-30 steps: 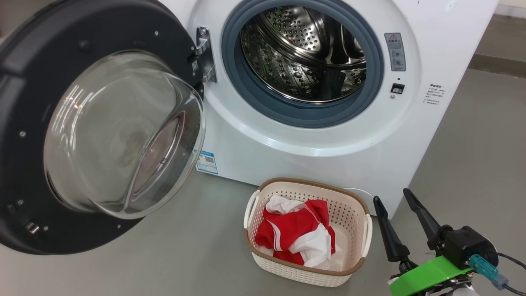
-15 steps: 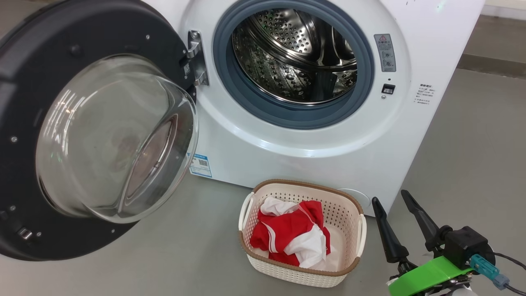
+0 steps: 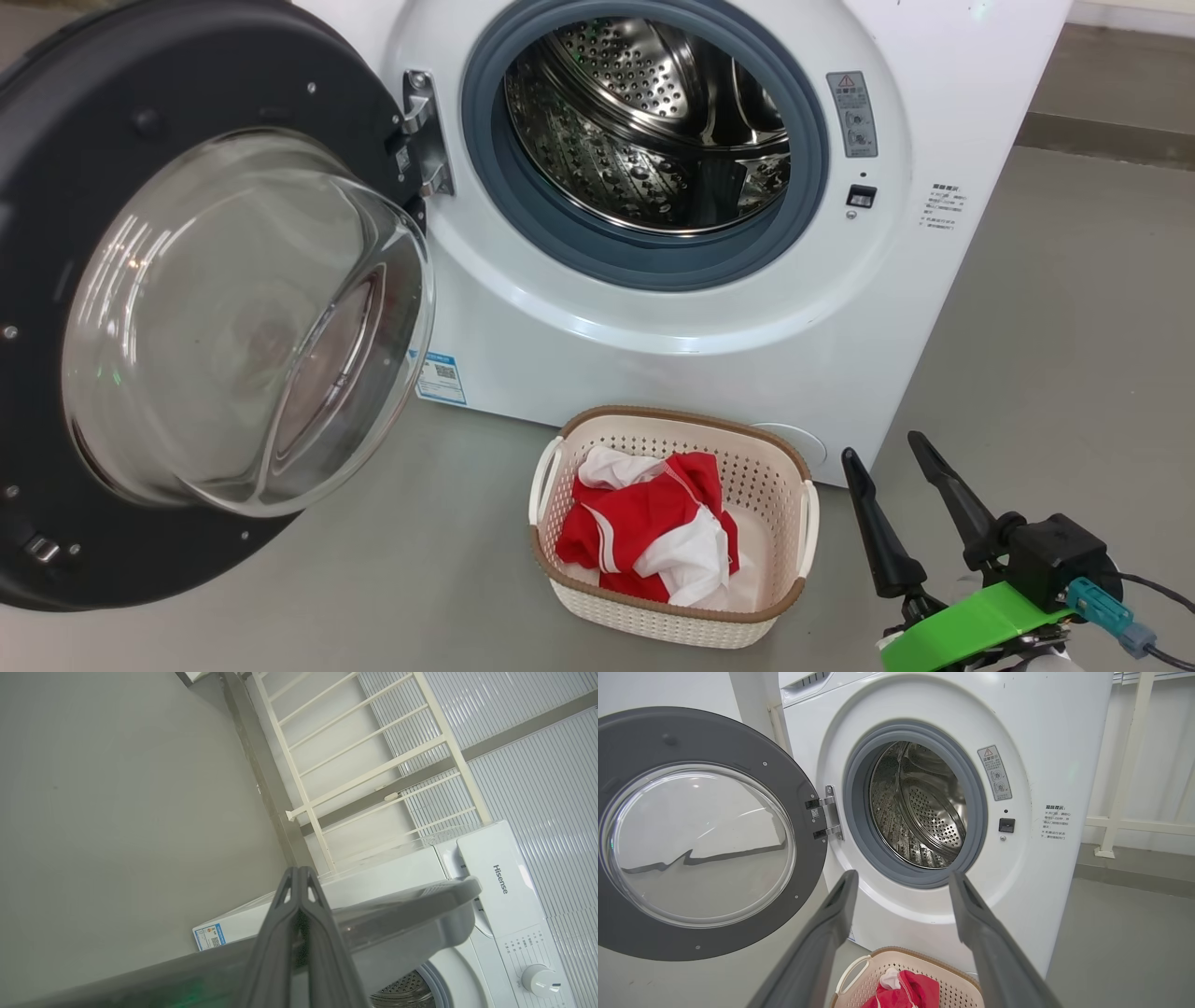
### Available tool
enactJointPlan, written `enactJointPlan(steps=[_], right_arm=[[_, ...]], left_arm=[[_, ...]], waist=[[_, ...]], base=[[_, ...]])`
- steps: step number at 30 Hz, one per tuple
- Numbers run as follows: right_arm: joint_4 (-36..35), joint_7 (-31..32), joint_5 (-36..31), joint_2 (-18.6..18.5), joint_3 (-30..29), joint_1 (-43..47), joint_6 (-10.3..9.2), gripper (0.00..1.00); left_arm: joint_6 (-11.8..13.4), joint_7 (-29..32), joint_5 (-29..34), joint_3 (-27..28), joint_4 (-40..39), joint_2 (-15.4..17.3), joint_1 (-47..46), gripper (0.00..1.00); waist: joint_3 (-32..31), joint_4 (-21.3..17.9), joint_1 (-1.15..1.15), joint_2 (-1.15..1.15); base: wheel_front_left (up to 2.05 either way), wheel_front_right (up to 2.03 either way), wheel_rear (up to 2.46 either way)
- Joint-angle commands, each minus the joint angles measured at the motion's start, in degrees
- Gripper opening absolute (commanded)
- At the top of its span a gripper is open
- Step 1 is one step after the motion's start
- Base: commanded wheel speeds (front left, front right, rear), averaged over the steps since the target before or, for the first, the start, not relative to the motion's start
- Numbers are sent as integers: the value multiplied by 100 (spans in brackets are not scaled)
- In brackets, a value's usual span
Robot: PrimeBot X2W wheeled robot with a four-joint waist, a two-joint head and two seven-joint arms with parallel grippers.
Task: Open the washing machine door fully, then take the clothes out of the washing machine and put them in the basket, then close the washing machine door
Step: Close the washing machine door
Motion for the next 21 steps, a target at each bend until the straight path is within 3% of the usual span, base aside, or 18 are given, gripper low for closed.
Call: enactJointPlan(steps=[1,9,21], right_arm=[[-167,-37,42,-84,135,-172,35,100],[-169,-37,-9,-90,135,-147,35,100],[-208,-37,74,8,54,-80,35,100]], left_arm=[[-94,165,-97,12,-101,252,91,0],[-325,586,-366,9,-181,200,291,0],[-444,1330,-1036,123,-839,-277,673,0]], waist=[[-1,-15,0,0],[-4,-37,0,0],[-22,38,0,0]], base=[[0,0,0],[0,0,0],[0,0,0]])
